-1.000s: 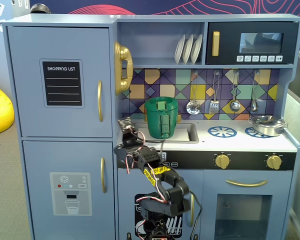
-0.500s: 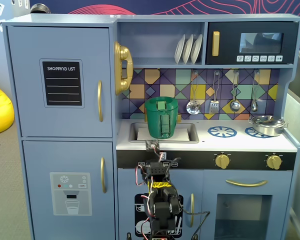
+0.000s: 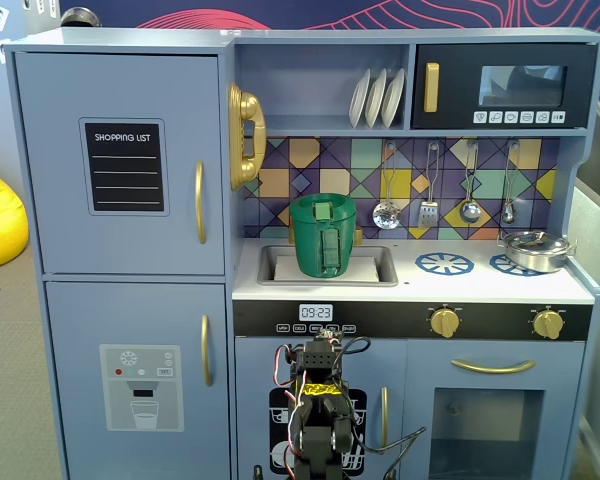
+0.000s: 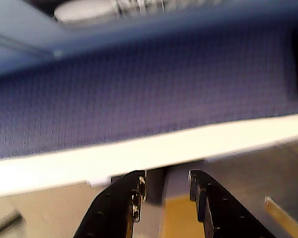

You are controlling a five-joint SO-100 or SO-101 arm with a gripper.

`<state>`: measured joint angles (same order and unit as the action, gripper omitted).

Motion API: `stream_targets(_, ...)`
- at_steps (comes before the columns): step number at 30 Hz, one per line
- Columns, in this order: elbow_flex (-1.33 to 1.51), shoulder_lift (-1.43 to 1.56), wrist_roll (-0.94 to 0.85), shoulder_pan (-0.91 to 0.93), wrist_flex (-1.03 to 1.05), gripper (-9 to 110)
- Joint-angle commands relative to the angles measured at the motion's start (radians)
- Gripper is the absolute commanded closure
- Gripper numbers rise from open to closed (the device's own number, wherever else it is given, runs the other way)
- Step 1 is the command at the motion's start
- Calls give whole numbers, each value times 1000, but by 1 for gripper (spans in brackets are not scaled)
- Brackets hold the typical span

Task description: Close the left cabinet door

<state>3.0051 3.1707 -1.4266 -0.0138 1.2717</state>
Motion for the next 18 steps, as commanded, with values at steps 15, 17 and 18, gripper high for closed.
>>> stream_targets(15, -8, 6, -87, -52, 259, 101)
stream_targets(17, -8, 6, -87, -52, 259, 101)
stream_targets(18, -8, 6, -87, -52, 259, 101)
